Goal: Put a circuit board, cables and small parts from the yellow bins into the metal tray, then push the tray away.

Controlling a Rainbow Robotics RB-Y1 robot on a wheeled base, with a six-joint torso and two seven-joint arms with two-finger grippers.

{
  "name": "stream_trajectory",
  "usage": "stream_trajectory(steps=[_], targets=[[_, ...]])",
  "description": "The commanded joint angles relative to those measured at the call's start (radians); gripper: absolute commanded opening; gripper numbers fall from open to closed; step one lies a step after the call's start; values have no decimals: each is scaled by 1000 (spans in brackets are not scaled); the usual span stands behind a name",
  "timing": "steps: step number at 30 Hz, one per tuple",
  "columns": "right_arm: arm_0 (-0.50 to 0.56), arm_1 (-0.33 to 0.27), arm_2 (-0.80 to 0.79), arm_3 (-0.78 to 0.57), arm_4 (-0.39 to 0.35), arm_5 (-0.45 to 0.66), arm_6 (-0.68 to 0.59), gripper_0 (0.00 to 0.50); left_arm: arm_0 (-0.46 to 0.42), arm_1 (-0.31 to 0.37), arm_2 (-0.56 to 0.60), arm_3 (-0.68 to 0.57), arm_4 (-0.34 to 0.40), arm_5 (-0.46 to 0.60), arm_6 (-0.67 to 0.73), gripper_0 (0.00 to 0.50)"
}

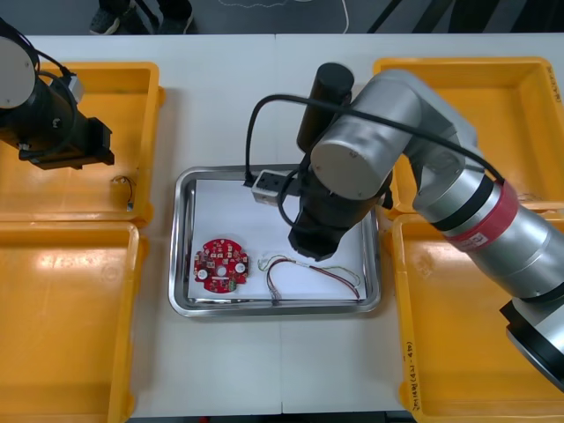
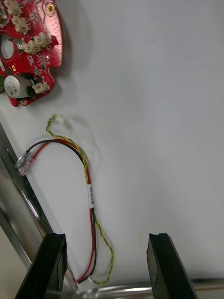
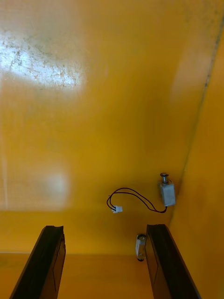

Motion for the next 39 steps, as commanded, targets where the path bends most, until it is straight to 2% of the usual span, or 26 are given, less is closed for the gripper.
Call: stream_trajectory(steps=[1, 7, 15, 20, 33, 36, 37, 38, 39], targets=[[-64, -48, -111, -14, -27, 59, 3, 500, -43, -27, -15, 29, -17, -25, 0, 500], [-97, -77, -227, -14, -51, 148, 6, 500, -43, -52, -26, 55, -31, -28, -12, 500], [-111, -147, -335, -14, -74, 148, 9, 500, -41, -76, -35, 90, -49, -54, -18, 500], [-111, -223, -350, -19, -83, 148, 7, 500, -41, -93, -37, 121, -59, -73, -29, 500], [-57, -347, -437, -14, -62, 148, 16, 500, -41, -116, -37, 170, -76, -74, -56, 500], [-47, -370, -453, 0, -63, 148, 26, 500, -41, -118, -35, 171, -79, -73, -58, 428], [-42, -382, -460, 10, -65, 148, 32, 500, -41, -119, -37, 171, -79, -71, -60, 336], [-37, -390, -473, 21, -66, 148, 38, 500, -41, -118, -37, 173, -79, -70, -63, 222], [-33, -394, -479, 26, -66, 148, 42, 500, -41, -118, -37, 173, -79, -68, -63, 168]])
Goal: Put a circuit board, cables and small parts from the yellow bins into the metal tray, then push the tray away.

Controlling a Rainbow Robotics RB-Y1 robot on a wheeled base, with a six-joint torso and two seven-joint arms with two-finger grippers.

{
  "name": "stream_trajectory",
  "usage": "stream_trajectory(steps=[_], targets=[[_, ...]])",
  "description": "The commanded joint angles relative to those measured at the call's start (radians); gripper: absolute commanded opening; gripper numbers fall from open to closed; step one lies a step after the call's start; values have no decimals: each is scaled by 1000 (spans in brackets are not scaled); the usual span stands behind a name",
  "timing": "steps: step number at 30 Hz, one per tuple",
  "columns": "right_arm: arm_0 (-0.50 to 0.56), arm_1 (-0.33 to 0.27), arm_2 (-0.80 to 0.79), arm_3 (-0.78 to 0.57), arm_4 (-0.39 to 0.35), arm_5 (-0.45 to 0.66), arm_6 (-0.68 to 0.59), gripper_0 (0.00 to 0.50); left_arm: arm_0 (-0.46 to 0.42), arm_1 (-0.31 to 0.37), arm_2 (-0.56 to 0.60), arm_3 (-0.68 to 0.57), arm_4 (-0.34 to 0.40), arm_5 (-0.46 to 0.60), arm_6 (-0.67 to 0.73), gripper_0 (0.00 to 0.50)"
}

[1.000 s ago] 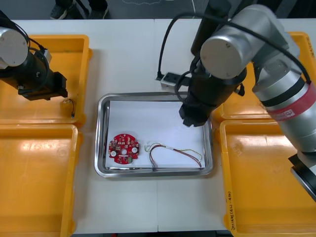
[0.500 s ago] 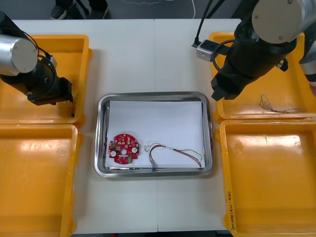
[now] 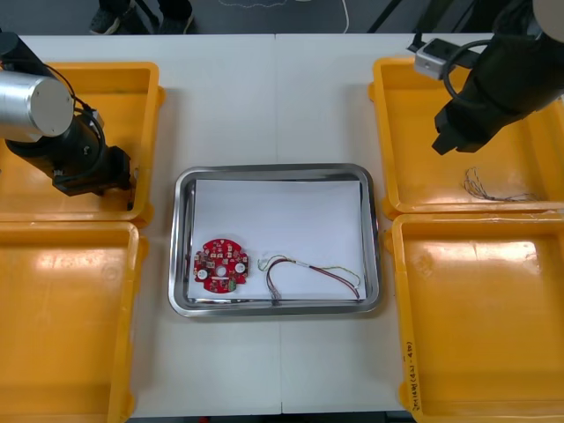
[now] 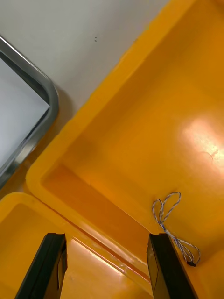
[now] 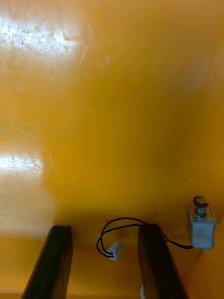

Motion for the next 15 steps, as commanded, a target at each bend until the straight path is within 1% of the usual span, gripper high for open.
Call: stream_trajectory(steps=[1, 2, 3, 4, 5, 10, 13, 15], targets=[[22, -76, -72, 31, 1, 4, 50, 500, -41, -13, -12, -5, -10, -4, -66, 81], [32, -84, -86, 37, 3, 4, 56, 500, -41, -13, -14, -5, -10, -4, -67, 41], [42, -90, -99, 43, 6, 4, 64, 500, -41, -13, -14, -5, -12, -4, -70, 14], [42, -90, -99, 43, 6, 4, 64, 500, -41, -13, -14, -5, -12, -4, -70, 14], [57, -102, -115, 54, 15, 4, 82, 500, -41, -13, -12, -5, -15, -4, -73, 0], [108, -125, -168, 83, 67, 4, 182, 500, -41, -11, -12, -8, -15, -4, -81, 0], [135, -133, -206, 105, 87, 4, 220, 500, -41, 1, -9, -22, -12, -4, -84, 0], [151, -134, -223, 125, 110, -19, 255, 500, -41, 13, 3, -34, -4, -3, -89, 0]])
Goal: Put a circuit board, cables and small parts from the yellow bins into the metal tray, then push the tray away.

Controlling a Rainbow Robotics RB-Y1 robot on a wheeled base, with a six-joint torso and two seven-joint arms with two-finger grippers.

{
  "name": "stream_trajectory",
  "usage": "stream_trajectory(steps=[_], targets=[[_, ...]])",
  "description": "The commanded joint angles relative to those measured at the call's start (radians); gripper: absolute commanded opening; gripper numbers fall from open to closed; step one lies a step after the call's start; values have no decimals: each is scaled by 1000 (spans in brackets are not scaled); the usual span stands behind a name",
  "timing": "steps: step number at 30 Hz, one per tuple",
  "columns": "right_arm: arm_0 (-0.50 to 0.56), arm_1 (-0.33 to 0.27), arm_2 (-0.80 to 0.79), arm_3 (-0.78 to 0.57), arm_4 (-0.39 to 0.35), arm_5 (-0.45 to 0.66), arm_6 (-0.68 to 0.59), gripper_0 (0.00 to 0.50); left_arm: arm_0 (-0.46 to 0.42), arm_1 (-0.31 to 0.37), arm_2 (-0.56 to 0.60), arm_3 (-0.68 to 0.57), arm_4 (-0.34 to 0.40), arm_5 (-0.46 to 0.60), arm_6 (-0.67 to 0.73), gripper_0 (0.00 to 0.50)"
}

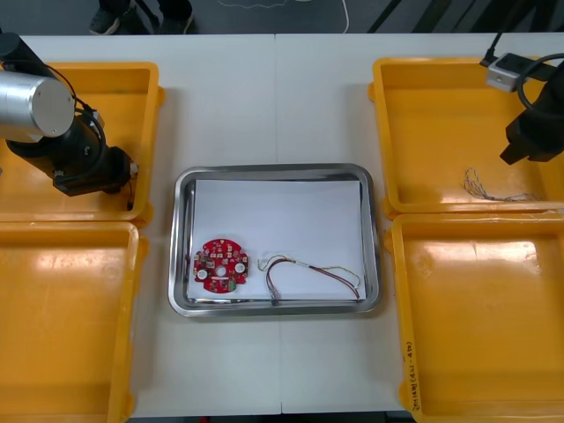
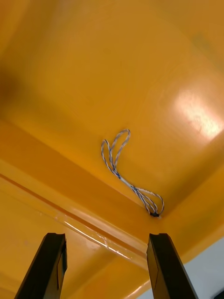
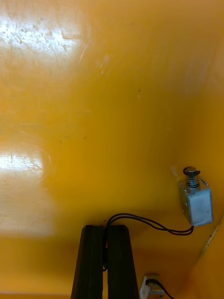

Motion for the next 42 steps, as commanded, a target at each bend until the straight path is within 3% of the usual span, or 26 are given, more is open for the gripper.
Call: stream_trajectory(steps=[1, 9, 26, 38, 40, 42], targets=[[40, -49, -75, 31, 44, -26, 68, 500, -41, 19, 5, -40, 2, 1, -90, 0], [43, -35, -79, 133, 63, -156, 173, 500, -41, 87, 36, -114, 13, 57, -98, 0], [80, 40, -75, 234, 72, -319, 201, 500, -41, 223, 62, -132, 59, 94, -105, 0], [123, 95, -73, 234, 86, -368, 200, 500, -39, 248, 62, -98, 76, 94, -101, 12], [131, 100, -73, 234, 86, -369, 195, 500, -39, 248, 62, -98, 76, 94, -99, 67], [137, 108, -73, 234, 87, -374, 195, 500, -38, 248, 62, -98, 74, 94, -98, 431]])
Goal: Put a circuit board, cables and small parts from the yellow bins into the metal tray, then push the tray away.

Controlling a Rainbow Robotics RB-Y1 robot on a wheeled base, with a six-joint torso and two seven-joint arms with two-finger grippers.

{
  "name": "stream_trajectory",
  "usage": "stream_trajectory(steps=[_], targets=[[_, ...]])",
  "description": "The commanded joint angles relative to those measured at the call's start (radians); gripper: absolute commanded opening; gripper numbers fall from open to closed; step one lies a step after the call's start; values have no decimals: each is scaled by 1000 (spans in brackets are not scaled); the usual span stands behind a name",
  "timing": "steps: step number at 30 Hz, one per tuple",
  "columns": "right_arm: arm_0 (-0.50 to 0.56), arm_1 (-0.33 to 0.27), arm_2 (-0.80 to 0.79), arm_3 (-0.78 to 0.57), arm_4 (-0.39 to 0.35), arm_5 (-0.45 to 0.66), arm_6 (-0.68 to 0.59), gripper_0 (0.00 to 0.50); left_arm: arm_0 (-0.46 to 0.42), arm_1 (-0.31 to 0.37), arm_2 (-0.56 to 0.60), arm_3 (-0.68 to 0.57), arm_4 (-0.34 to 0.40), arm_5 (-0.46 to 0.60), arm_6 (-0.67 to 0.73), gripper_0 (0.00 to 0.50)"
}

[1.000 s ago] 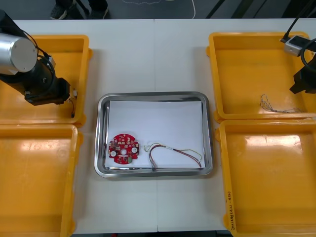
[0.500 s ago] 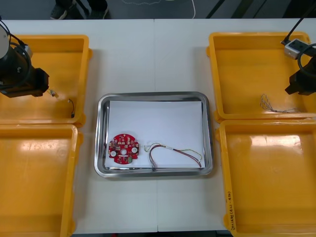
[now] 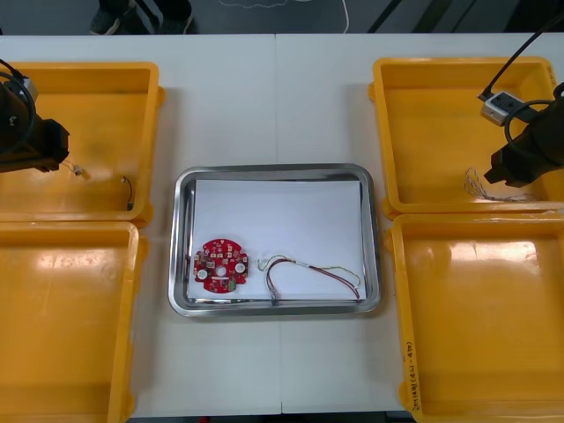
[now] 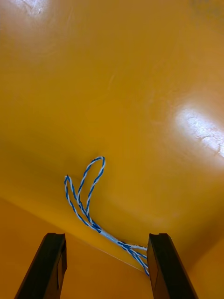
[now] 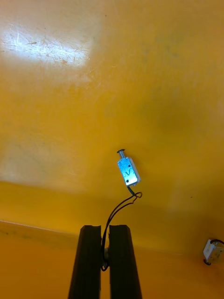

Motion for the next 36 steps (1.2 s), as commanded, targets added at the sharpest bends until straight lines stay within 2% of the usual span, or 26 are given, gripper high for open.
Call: stream_trajectory(steps=[1, 12, 17, 21, 29, 36], targets=[[23, 20, -23, -6, 11, -16, 34, 500, -39, 49, 28, -5, 8, 9, -96, 500], [32, 35, 17, -6, 22, -75, 18, 500, -41, 48, 39, -8, 28, 15, -74, 500], [32, 38, 30, -6, 28, -79, 12, 500, -61, 34, 39, -9, 24, 14, 13, 500], [32, 38, 39, -6, 34, -81, 6, 500, -77, 12, 39, -9, 11, 15, 76, 500], [32, 38, 69, -6, 45, -87, -17, 500, -96, -23, 39, -5, -45, 15, 111, 500], [32, 42, 99, -6, 66, -96, -38, 500, -108, -46, 39, 71, -72, -14, 131, 500]])
